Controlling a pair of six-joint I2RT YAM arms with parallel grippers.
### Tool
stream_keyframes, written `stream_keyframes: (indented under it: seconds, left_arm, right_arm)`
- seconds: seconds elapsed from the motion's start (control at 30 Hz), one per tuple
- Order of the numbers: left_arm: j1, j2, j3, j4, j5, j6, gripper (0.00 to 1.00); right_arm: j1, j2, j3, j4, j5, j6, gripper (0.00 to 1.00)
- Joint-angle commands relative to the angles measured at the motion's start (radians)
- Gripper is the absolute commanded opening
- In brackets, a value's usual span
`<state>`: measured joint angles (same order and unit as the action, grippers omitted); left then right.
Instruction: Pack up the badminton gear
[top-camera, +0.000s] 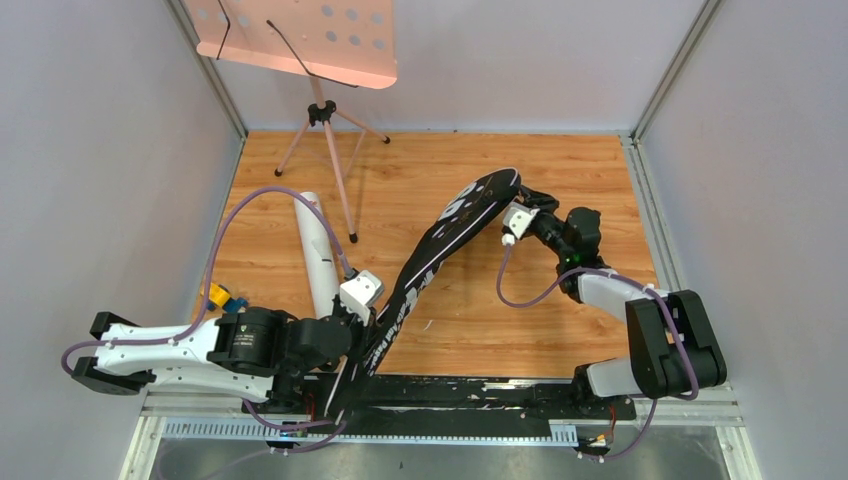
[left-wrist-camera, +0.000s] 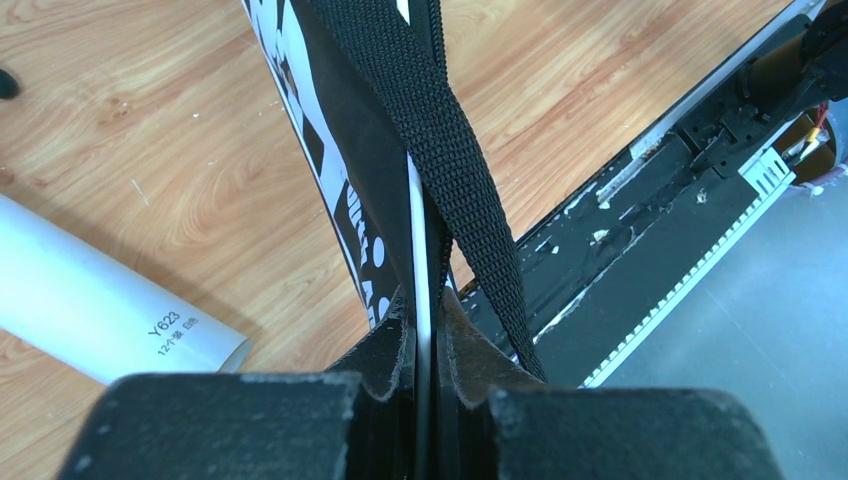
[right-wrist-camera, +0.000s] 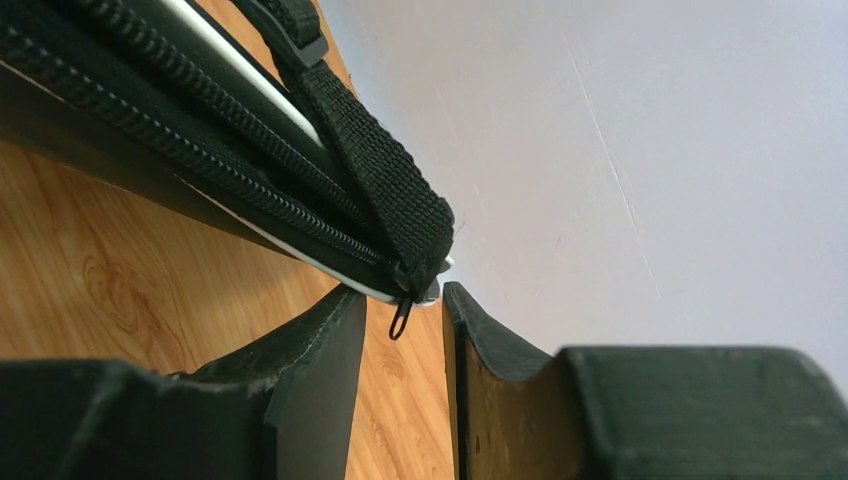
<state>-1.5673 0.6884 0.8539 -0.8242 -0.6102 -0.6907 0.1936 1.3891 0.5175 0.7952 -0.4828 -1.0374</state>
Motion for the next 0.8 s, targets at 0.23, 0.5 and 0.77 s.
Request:
stream_keyframes:
  seconds: [0.23,0.5,0.77]
  left_arm:
    - [0.003,0.003,0.061,0.137,-0.047,0.047,0.00]
    - [0.002,0.010,0.046,0.158,-0.056,0.044,0.00]
    - [0.003,0.087,0.071,0.168,-0.076,0.072,0.00]
  right_arm:
    - [0.024,0.015,0.048,-0.057,0.028,-0.072,0.08]
    - [0.034,-0.002,0.043,-0.051,0.024,-0.033,0.00]
    - [0.070,-0.099,0.016,-0.059,-0.011,0.156,0.00]
